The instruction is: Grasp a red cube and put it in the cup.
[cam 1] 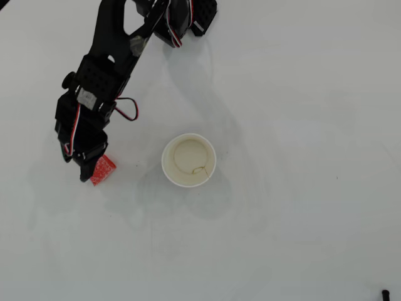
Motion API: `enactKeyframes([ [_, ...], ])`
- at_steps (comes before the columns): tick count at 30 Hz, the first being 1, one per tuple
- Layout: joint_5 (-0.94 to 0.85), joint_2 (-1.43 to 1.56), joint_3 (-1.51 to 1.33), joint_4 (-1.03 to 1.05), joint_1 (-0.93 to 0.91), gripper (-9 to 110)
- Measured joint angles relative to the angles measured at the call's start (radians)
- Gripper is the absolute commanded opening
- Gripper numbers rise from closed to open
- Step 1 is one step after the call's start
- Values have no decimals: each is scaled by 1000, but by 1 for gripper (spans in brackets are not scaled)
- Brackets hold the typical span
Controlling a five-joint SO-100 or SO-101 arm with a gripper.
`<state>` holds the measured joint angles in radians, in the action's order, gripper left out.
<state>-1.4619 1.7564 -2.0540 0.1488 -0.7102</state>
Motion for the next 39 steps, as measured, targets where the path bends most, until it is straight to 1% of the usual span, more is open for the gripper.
enactKeyframes([
  [5, -80, -9, 17, -2, 0, 21],
  [10, -109, -11, 17, -2, 2, 21],
  [13, -109, -11, 17, 9, 2, 21],
  [21, -109, -12, 17, 118, 2, 21],
  [39, -110, -137, 44, 86, 11, 21],
])
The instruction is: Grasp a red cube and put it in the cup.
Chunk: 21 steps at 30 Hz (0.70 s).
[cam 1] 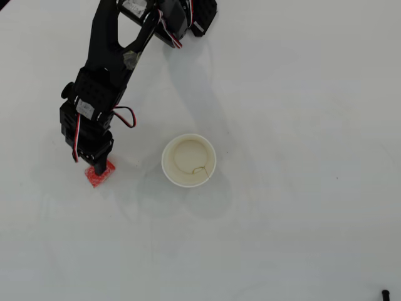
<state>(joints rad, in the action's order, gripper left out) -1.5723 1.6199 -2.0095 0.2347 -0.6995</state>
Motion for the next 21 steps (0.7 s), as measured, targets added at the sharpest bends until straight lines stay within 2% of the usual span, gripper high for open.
enactKeyframes([
  [21, -8, -8, 6, -32, 38, 22],
])
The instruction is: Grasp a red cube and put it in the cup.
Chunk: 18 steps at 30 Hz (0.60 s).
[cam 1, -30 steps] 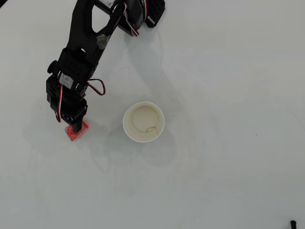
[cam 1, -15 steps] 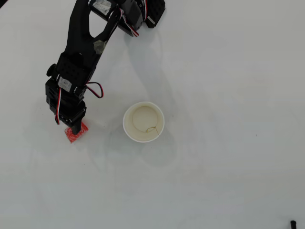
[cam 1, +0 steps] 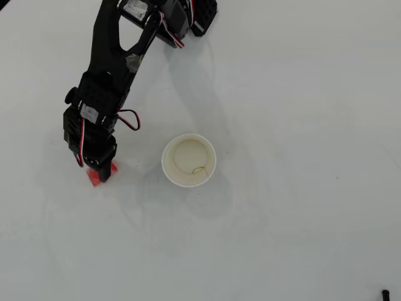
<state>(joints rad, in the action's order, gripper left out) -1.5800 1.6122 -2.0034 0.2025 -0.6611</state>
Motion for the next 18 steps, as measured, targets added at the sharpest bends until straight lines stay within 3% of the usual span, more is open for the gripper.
enactKeyframes([
  [18, -2, -21, 0, -26, 3, 28],
])
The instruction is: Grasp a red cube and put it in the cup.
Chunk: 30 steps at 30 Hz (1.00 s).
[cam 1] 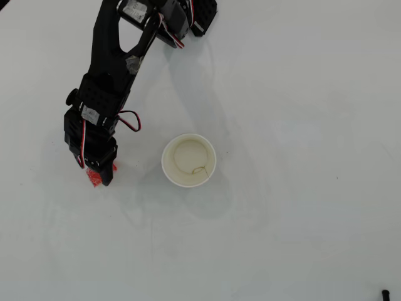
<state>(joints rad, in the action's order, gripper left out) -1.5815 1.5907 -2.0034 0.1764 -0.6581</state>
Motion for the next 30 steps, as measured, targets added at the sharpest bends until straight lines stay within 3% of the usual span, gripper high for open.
enactKeyframes([
  [30, -26, -138, 118, -40, 0, 29],
])
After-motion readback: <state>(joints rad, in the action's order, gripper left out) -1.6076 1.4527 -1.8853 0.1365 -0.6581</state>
